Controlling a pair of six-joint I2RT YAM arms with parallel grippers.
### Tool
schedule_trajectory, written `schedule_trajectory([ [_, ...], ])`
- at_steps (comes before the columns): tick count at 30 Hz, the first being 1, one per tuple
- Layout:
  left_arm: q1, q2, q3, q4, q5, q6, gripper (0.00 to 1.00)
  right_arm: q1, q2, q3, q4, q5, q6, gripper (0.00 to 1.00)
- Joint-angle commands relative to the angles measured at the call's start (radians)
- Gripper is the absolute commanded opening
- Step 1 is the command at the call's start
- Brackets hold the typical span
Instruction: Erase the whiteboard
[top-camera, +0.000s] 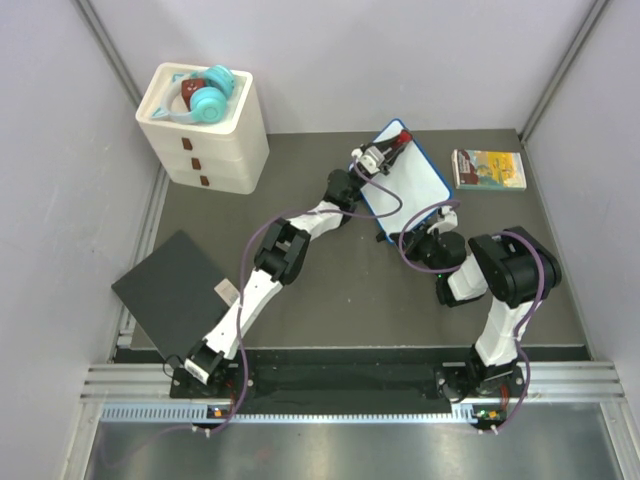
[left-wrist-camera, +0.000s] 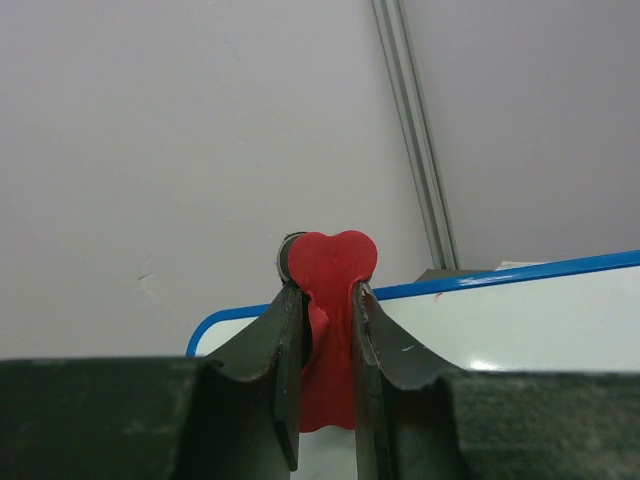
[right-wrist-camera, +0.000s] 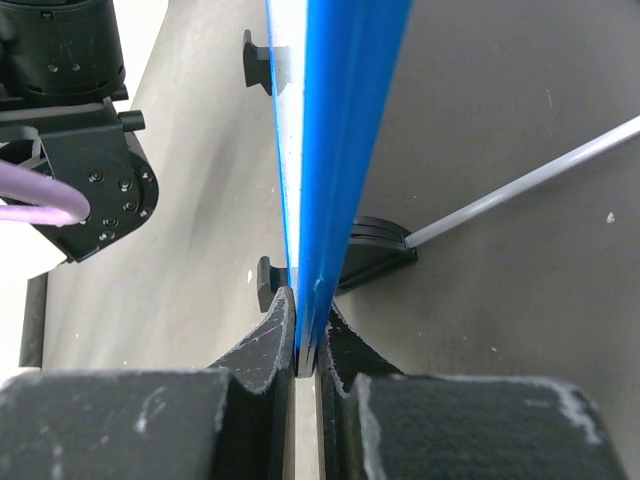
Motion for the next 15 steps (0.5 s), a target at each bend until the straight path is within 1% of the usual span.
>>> schedule_trajectory([
  [1, -0.016, -0.029, 0.028, 0.023, 0.036, -0.001, 0.00, 0.073, 0.075, -0.046, -0.376, -0.168, -0.096, 0.00],
  [5, -0.004, -0.040, -0.004, 0.035, 0.012, 0.012, 0.00, 0.071, 0.075, -0.046, -0.376, -0.168, -0.098, 0.00],
  [6, 0.002, -0.052, -0.024, 0.049, 0.003, 0.015, 0.00, 0.071, 0.075, -0.046, -0.376, -0.168, -0.098, 0.00],
  [7, 0.014, -0.081, -0.050, 0.096, -0.007, 0.019, 0.00, 0.071, 0.075, -0.045, -0.376, -0.170, -0.099, 0.00],
  [8, 0.022, -0.104, -0.127, 0.125, -0.007, 0.020, 0.00, 0.071, 0.075, -0.045, -0.376, -0.169, -0.098, 0.00],
  [9, 0.031, -0.128, -0.171, 0.151, -0.008, 0.019, 0.00, 0.071, 0.075, -0.043, -0.379, -0.168, -0.099, 0.00],
  [10, 0.046, -0.183, -0.217, 0.214, -0.005, 0.019, 0.00, 0.071, 0.074, -0.043, -0.379, -0.167, -0.099, 0.00],
  [11, 0.054, -0.213, -0.315, 0.240, 0.003, 0.028, 0.00, 0.071, 0.074, -0.043, -0.379, -0.165, -0.099, 0.00],
  [13, 0.072, -0.308, -0.423, 0.308, 0.000, 0.029, 0.00, 0.071, 0.071, -0.043, -0.382, -0.162, -0.101, 0.00],
  [14, 0.077, -0.337, -0.527, 0.367, -0.004, 0.032, 0.00, 0.071, 0.071, -0.045, -0.380, -0.162, -0.099, 0.00],
  [15, 0.082, -0.366, -0.579, 0.392, -0.004, 0.032, 0.00, 0.071, 0.069, -0.046, -0.380, -0.162, -0.099, 0.00],
])
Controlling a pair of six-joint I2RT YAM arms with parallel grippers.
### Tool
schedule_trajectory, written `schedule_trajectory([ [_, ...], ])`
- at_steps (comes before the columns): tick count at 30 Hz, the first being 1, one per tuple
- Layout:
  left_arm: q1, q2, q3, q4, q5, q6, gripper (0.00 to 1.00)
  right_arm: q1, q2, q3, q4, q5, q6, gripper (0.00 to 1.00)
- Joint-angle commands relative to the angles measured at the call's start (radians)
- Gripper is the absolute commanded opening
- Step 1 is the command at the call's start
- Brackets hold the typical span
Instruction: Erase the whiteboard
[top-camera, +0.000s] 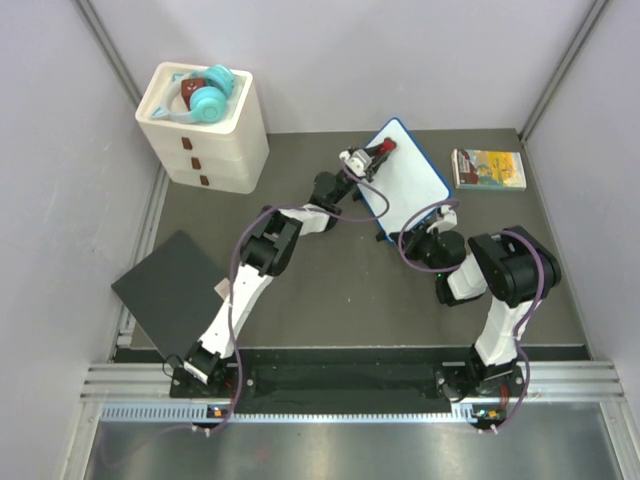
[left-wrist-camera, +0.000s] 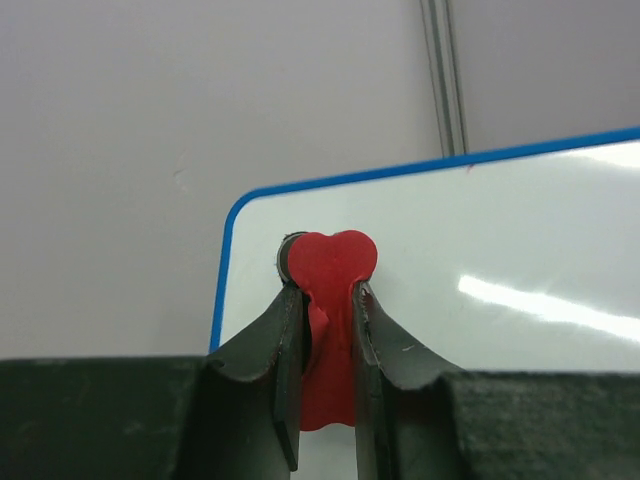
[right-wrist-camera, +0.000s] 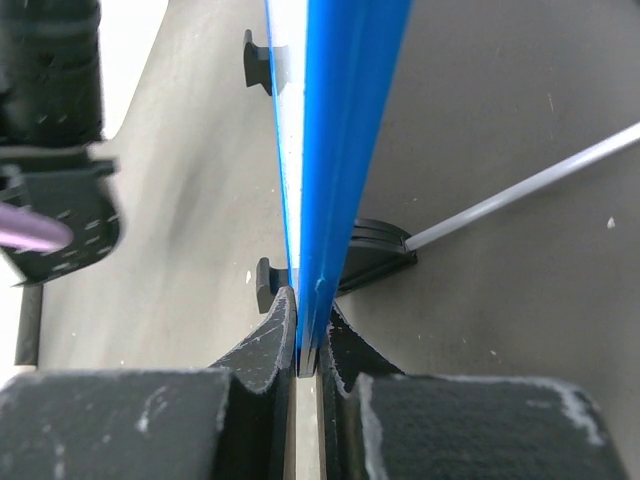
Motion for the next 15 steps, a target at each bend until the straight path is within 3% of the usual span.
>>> schedule_trajectory([
  [1, 0.050, -0.243, -0.249, 0.325, -0.001, 0.016, 0.00, 0.071, 0.066, -0.052, -0.380, -0.162, -0.093, 0.00],
  [5, 0.064, -0.379, -0.523, 0.400, -0.001, 0.018, 0.00, 0.073, 0.056, -0.052, -0.387, -0.159, -0.093, 0.00],
  [10, 0.067, -0.582, -0.847, 0.379, 0.020, 0.080, 0.00, 0.076, 0.039, -0.055, -0.398, -0.149, -0.096, 0.00],
  [15, 0.067, -0.765, -1.013, 0.159, 0.055, 0.154, 0.00, 0.079, 0.020, -0.064, -0.403, -0.139, -0.094, 0.00],
])
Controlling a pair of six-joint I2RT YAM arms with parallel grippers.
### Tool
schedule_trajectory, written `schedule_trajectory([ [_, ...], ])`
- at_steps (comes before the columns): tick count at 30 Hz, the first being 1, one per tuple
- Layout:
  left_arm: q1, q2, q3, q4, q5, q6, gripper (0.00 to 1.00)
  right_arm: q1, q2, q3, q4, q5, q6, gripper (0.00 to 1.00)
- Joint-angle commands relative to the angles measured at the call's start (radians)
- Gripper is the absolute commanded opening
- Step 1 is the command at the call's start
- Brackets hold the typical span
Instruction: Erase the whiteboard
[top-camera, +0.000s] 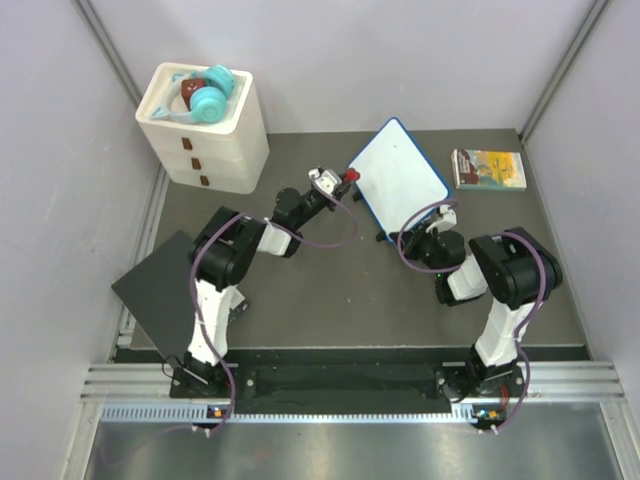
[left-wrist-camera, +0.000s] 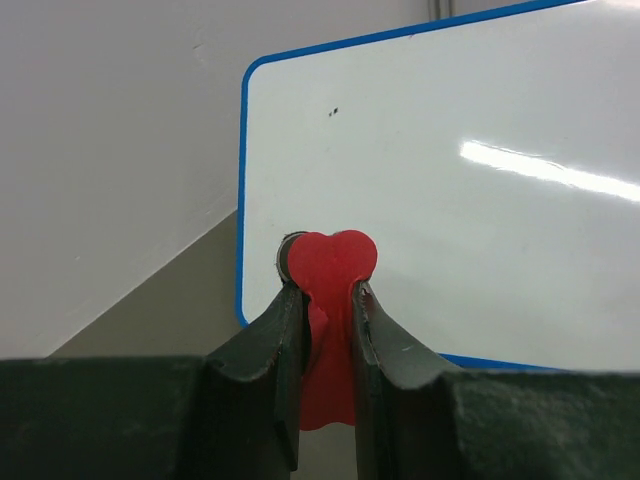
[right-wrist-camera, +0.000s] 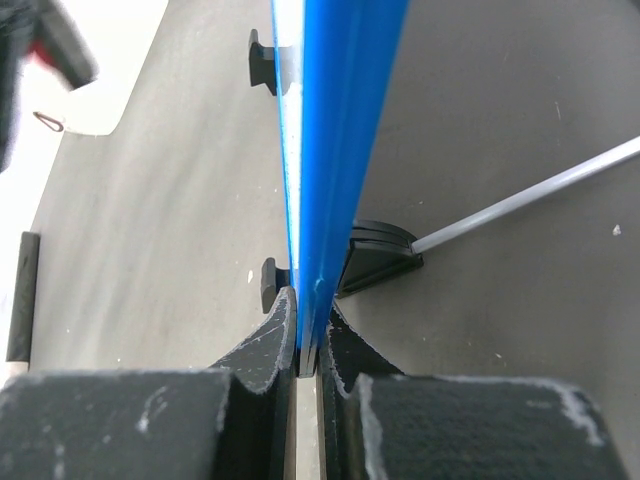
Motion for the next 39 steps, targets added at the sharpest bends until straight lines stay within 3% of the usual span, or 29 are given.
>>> schedule_trajectory([
  [1, -0.005, -0.202, -0.125, 0.063, 0.058, 0.081, 0.00, 0.075, 0.032, -0.065, -0.388, -0.144, -0.068, 0.00],
  [7, -0.005, -0.373, -0.194, -0.331, 0.102, 0.097, 0.00, 0.076, 0.028, -0.065, -0.398, -0.135, -0.065, 0.00],
  [8, -0.005, -0.384, -0.185, -0.484, 0.115, 0.103, 0.00, 0.076, 0.023, -0.063, -0.398, -0.137, -0.067, 0.00],
  [18, -0.008, -0.405, 0.017, -1.260, 0.259, 0.287, 0.00, 0.076, 0.021, -0.058, -0.418, -0.127, -0.062, 0.10],
  [22, -0.018, -0.391, 0.077, -1.418, 0.219, 0.301, 0.01, 0.076, 0.020, -0.060, -0.418, -0.132, -0.064, 0.15],
  [23, -0.025, -0.393, 0.073, -1.427, 0.197, 0.313, 0.09, 0.076, 0.020, -0.061, -0.417, -0.131, -0.064, 0.16],
  [24, -0.035, -0.405, 0.063, -1.424, 0.175, 0.313, 0.34, 0.076, 0.021, -0.061, -0.415, -0.135, -0.062, 0.17],
  [26, -0.045, -0.422, 0.025, -1.386, 0.131, 0.310, 0.55, 0.076, 0.021, -0.061, -0.414, -0.138, -0.064, 0.20],
  [27, -0.049, -0.443, 0.008, -1.358, 0.116, 0.301, 0.85, 0.076, 0.020, -0.061, -0.412, -0.140, -0.064, 0.21],
  [28, -0.052, -0.456, -0.030, -1.308, 0.099, 0.294, 0.98, 0.079, 0.017, -0.063, -0.414, -0.137, -0.062, 0.23],
  [31, -0.054, -0.482, -0.056, -1.271, 0.080, 0.282, 0.98, 0.081, 0.009, -0.065, -0.418, -0.129, -0.061, 0.29],
  [39, -0.054, -0.534, -0.040, -1.352, -0.024, 0.213, 0.98, 0.102, -0.066, -0.078, -0.486, -0.054, -0.059, 0.46],
])
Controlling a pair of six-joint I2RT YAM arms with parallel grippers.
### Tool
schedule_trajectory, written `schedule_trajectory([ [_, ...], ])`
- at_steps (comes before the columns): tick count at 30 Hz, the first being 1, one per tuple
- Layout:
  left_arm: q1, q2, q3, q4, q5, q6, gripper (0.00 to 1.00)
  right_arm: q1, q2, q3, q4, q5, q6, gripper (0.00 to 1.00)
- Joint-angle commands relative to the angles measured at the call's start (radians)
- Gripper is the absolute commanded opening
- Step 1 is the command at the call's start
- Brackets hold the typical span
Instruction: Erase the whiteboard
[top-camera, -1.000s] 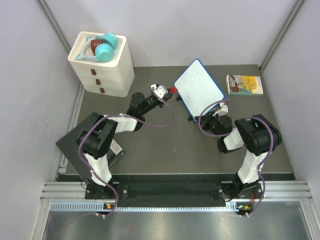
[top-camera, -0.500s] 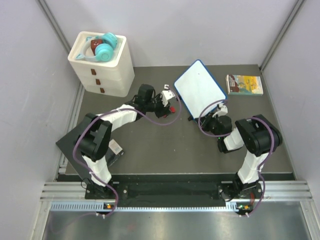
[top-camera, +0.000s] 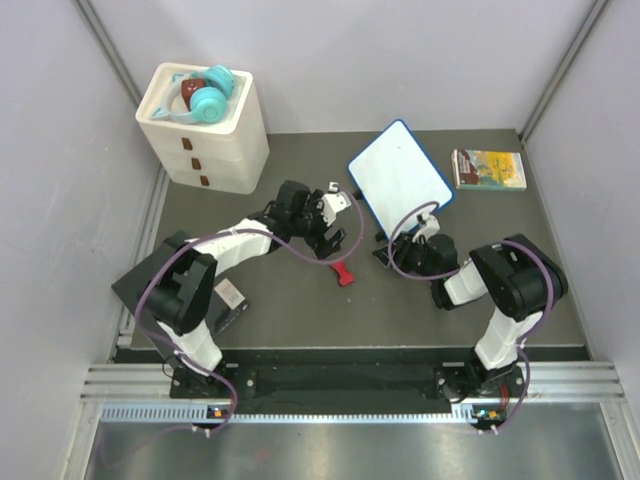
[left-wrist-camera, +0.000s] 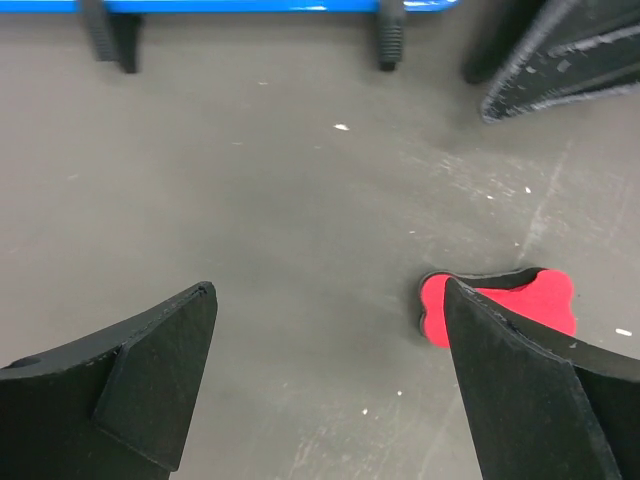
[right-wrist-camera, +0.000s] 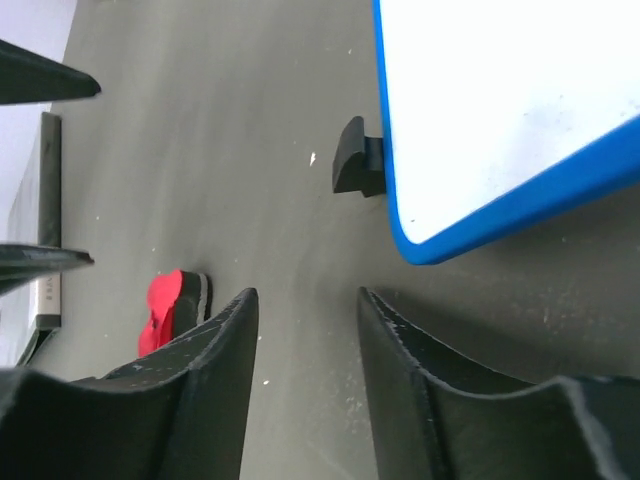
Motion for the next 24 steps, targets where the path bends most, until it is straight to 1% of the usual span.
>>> schedule_trajectory([
  [1, 0.000, -0.083, 0.018, -0.030, -0.113, -0.105, 0.98, 0.027, -0.010, -0.074, -0.348, 0.066, -0.042, 0.47],
  [2, 0.000, -0.088, 0.029, -0.036, -0.149, -0.155, 0.98, 0.031, -0.037, -0.079, -0.356, 0.089, -0.042, 0.50],
  [3, 0.002, -0.085, 0.071, -0.077, -0.246, -0.217, 0.98, 0.043, -0.050, -0.084, -0.358, 0.097, -0.040, 0.52],
  [4, 0.002, -0.079, 0.107, -0.120, -0.296, -0.343, 0.98, 0.048, -0.056, -0.090, -0.370, 0.103, -0.040, 0.53],
  [5, 0.003, -0.053, 0.150, -0.171, -0.334, -0.388, 0.98, 0.051, -0.064, -0.091, -0.372, 0.107, -0.039, 0.53],
  [6, 0.003, -0.036, 0.255, -0.323, -0.377, -0.416, 0.98, 0.053, -0.065, -0.094, -0.372, 0.107, -0.037, 0.53],
  [7, 0.003, -0.014, 0.311, -0.417, -0.391, -0.475, 0.99, 0.054, -0.067, -0.096, -0.373, 0.106, -0.037, 0.54],
  [8, 0.003, 0.013, 0.340, -0.455, -0.399, -0.483, 0.99, 0.056, -0.067, -0.096, -0.376, 0.100, -0.037, 0.54],
  [9, 0.003, 0.015, 0.337, -0.469, -0.396, -0.485, 0.99, 0.057, -0.067, -0.093, -0.375, 0.091, -0.049, 0.55],
  [12, 0.003, -0.009, 0.256, -0.429, -0.399, -0.534, 0.99, 0.062, -0.074, -0.101, -0.339, 0.038, -0.068, 0.61],
  [13, 0.003, -0.019, 0.238, -0.409, -0.397, -0.540, 0.99, 0.068, -0.080, -0.104, -0.332, 0.029, -0.069, 0.67],
  [16, 0.003, -0.046, 0.184, -0.403, -0.391, -0.569, 0.99, 0.086, -0.142, -0.108, -0.361, 0.043, -0.075, 0.75],
  [17, 0.003, -0.064, 0.173, -0.402, -0.399, -0.575, 0.99, 0.105, -0.169, -0.107, -0.379, 0.072, -0.077, 0.77],
  [19, 0.003, -0.088, 0.139, -0.397, -0.407, -0.591, 0.99, 0.129, -0.269, -0.090, -0.460, 0.125, -0.103, 0.78],
  [20, 0.003, -0.115, 0.126, -0.385, -0.411, -0.591, 0.99, 0.164, -0.307, -0.078, -0.508, 0.153, -0.115, 0.79],
  [21, 0.003, -0.130, 0.103, -0.382, -0.416, -0.592, 0.99, 0.191, -0.344, -0.052, -0.584, 0.182, -0.150, 0.80],
  [22, 0.003, -0.144, 0.092, -0.375, -0.416, -0.588, 0.99, 0.214, -0.432, -0.039, -0.635, 0.249, -0.164, 0.84],
  [23, 0.005, -0.169, 0.072, -0.363, -0.428, -0.586, 0.99, 0.255, -0.474, -0.027, -0.673, 0.280, -0.178, 0.90],
  [24, 0.005, -0.180, 0.064, -0.357, -0.430, -0.585, 0.99, 0.269, -0.525, -0.009, -0.703, 0.307, -0.201, 0.97],
])
